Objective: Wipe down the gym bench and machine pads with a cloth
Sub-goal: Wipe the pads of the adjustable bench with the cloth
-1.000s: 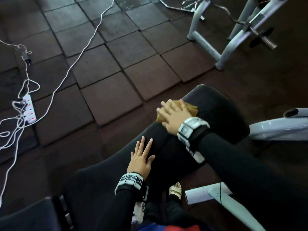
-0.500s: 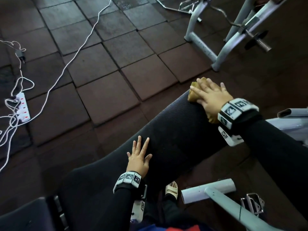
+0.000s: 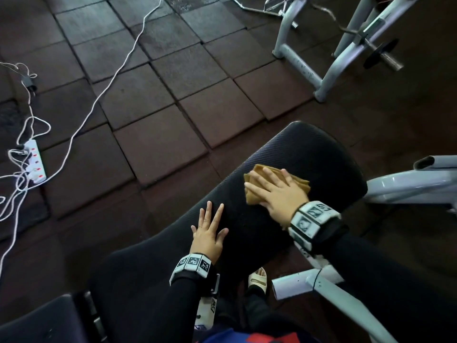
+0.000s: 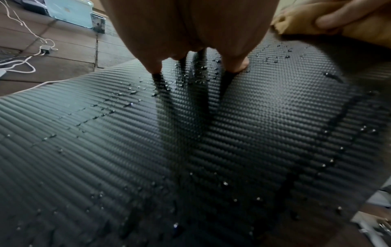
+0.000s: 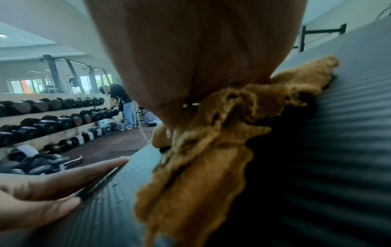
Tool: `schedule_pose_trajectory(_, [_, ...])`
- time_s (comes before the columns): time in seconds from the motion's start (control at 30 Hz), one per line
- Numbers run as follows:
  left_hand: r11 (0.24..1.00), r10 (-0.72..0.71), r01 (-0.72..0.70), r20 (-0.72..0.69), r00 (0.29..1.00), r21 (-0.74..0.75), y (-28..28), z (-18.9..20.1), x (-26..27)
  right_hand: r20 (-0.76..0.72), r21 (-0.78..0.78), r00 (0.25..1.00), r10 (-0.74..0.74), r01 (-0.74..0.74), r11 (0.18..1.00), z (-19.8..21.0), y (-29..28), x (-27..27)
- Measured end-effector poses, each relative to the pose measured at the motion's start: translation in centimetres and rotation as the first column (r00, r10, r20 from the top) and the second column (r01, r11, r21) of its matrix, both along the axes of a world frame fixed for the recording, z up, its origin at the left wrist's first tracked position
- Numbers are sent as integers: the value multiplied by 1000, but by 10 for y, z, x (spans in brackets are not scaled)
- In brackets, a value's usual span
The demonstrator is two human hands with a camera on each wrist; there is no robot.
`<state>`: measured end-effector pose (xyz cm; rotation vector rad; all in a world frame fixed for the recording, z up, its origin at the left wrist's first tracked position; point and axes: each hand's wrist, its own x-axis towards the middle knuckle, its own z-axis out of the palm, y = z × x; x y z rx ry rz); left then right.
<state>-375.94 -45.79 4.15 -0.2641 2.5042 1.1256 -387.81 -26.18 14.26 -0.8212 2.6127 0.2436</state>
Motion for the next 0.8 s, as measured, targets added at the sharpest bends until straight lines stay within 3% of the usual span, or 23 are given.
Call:
schedule_pose_trajectory(0.2, [1000,-13,13,-3,1000,-5,1,-3,0,-82,14,964,-251,253,967,41,52,-54])
schedule_pose_trajectory(0.4, [999,-35,35,-13,999,-1,-1,-5,0,-66,-25,929,-363,363,932,40,6,-87])
schedule_pose_trajectory(0.6, [998,-64,64,-44,997,-3,-6,-6,2,-52,-31,964,-260,258,966,14,-30,-37])
schedule_pose_trajectory(0.8, [997,-59,54,-82,995,-60,-11,-10,19,-189,-164,953,-236,206,965,-21,-4,62])
